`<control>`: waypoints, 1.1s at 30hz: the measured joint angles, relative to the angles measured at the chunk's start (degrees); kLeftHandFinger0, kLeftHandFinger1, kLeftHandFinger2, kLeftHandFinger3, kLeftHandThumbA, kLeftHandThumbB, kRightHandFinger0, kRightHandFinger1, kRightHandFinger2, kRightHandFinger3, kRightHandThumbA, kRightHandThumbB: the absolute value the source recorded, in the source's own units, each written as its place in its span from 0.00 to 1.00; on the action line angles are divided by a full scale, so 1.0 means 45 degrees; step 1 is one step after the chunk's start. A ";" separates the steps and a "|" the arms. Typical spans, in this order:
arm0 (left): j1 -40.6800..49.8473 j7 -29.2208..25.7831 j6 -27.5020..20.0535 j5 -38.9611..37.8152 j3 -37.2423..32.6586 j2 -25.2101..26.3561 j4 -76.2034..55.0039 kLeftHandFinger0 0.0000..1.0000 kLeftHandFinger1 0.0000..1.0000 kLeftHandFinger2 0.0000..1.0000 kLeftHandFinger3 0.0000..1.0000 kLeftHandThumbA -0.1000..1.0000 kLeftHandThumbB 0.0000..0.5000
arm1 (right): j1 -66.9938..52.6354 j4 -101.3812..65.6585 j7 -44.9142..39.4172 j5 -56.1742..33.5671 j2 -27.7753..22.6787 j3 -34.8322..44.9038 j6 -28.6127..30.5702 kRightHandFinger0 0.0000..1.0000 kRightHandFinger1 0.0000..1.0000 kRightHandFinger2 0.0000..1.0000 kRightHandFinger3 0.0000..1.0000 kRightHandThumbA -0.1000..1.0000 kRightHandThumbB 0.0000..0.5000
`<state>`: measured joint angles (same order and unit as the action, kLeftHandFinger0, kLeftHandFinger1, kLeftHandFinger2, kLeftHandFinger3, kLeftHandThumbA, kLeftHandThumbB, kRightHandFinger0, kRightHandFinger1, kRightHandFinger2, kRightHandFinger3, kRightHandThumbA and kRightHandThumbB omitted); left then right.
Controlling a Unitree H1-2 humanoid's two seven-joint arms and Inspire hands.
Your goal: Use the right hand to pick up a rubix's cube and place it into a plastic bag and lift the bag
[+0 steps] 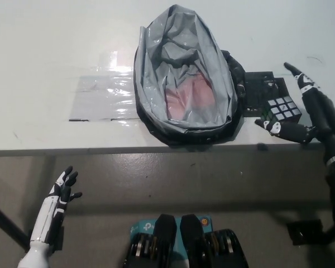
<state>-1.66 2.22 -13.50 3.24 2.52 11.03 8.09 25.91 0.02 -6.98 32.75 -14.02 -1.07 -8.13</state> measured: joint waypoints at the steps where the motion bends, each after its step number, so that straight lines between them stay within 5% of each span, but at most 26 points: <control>1: 0.0000 0.0000 0.0000 0.0000 0.0007 0.0001 -0.0005 0.84 1.00 1.00 1.00 1.00 0.34 | 0.0001 0.0014 0.0108 0.0065 0.0004 -0.0001 0.0000 1.00 1.00 1.00 1.00 0.98 1.00; 20: 0.0002 -0.0001 -0.0024 0.0001 0.0064 0.0004 -0.0012 0.83 1.00 1.00 1.00 1.00 0.34 | 0.0958 0.3504 0.4296 0.0457 0.2053 0.0800 0.0487 1.00 1.00 1.00 1.00 0.95 1.00; 33: -0.0015 0.0001 -0.0136 -0.0004 0.0094 0.0009 -0.0050 0.82 1.00 1.00 1.00 1.00 0.35 | 0.1896 0.6657 0.5462 -0.0448 0.2236 0.0925 0.1049 1.00 1.00 1.00 1.00 0.99 1.00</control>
<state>-1.73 2.23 -14.11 3.22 2.94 11.06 7.87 34.44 29.97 17.60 30.73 -3.96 3.09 -3.41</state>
